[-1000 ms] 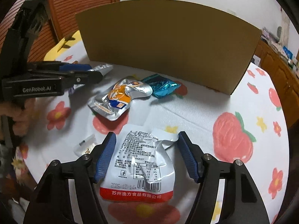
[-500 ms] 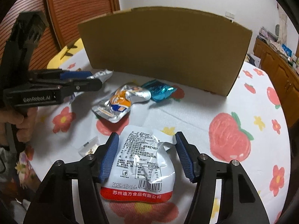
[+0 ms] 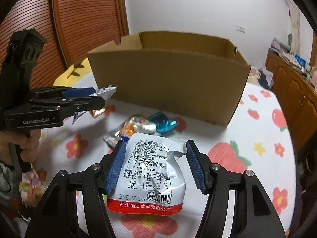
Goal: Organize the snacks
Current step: 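Carry the white pouch over the box and open both tools to drop it, then move both tools back over the remaining snacks, then grasp the white milk bar with the right tool while the left tool grasps the gold candy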
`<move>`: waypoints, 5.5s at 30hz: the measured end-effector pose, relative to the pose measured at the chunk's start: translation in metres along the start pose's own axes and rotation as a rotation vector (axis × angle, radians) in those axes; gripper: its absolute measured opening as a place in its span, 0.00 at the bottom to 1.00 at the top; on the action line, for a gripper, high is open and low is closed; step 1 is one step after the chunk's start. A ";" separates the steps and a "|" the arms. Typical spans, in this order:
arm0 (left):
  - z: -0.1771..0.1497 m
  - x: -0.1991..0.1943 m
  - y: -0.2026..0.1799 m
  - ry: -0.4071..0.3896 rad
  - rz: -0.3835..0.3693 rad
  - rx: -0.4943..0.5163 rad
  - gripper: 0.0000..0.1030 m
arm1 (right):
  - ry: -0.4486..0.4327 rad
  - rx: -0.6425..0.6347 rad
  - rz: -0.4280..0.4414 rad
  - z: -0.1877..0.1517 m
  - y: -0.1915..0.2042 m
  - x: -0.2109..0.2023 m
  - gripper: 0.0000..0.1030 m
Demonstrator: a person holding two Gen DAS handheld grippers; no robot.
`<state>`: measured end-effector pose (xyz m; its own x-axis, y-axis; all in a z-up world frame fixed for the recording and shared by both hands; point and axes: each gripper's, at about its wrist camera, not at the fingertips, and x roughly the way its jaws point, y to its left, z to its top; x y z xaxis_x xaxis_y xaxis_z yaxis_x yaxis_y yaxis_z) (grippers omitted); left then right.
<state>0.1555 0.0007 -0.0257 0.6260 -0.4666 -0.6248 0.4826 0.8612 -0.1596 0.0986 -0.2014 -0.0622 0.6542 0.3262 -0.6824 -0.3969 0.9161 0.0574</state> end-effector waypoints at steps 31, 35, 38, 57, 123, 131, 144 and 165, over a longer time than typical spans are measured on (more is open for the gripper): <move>0.089 -0.012 0.023 -0.113 0.074 0.034 0.46 | -0.164 -0.117 -0.078 0.108 -0.006 -0.009 0.61; 0.093 -0.003 0.034 -0.107 0.080 0.008 0.46 | -0.164 -0.120 -0.095 0.118 -0.012 -0.002 0.61; 0.096 0.005 0.039 -0.091 0.084 -0.004 0.46 | -0.153 -0.118 -0.105 0.125 -0.016 0.005 0.61; 0.120 0.065 0.056 -0.006 0.169 -0.016 0.46 | -0.088 -0.093 -0.158 0.165 -0.028 0.064 0.61; -0.005 0.002 0.036 -0.107 0.168 0.003 0.97 | -0.078 0.007 0.047 0.019 0.002 0.003 0.73; -0.035 0.006 0.042 -0.049 0.158 -0.014 0.97 | 0.001 -0.062 0.076 -0.011 0.024 0.015 0.73; -0.055 0.005 0.048 0.010 0.193 -0.023 0.97 | 0.112 -0.152 0.103 -0.040 0.044 0.028 0.60; -0.048 0.024 0.068 0.065 0.219 -0.147 0.97 | 0.057 -0.182 0.109 -0.046 0.052 0.029 0.21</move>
<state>0.1732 0.0576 -0.0882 0.6624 -0.2566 -0.7039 0.2429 0.9623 -0.1222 0.0672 -0.1552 -0.1128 0.5657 0.4030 -0.7194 -0.5768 0.8169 0.0041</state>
